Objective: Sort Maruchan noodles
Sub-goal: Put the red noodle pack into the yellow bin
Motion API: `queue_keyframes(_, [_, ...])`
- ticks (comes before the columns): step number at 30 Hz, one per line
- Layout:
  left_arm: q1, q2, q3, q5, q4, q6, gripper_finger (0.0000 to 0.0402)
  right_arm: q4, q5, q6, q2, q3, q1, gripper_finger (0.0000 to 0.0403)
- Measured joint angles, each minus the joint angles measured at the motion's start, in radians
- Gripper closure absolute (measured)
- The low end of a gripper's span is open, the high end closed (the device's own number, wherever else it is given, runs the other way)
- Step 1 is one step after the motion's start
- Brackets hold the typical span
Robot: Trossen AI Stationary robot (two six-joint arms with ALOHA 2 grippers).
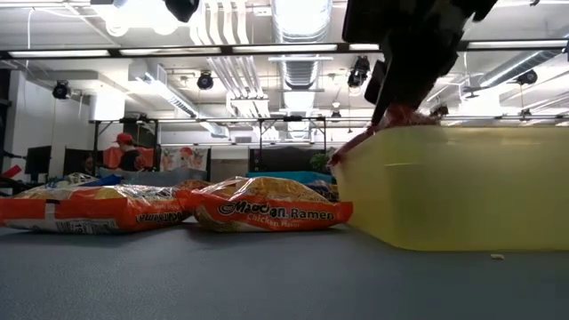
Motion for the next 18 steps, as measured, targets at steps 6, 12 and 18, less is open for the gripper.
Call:
queue_keyframes(6, [0.000, 0.000, 0.000, 0.000, 0.000, -0.005, 0.0402, -0.021, -0.004, 0.038, -0.012, -0.011, -0.008, 0.0394])
queue_keyframes(12, [0.000, 0.000, 0.000, 0.000, -0.001, -0.007, 0.0402, 0.055, -0.016, 0.094, 0.015, -0.060, -0.007, 0.0394])
queue_keyframes(18, [0.000, 0.000, 0.000, 0.000, 0.000, -0.015, 0.0402, 0.155, -0.015, 0.076, 0.065, -0.072, -0.007, 0.0394])
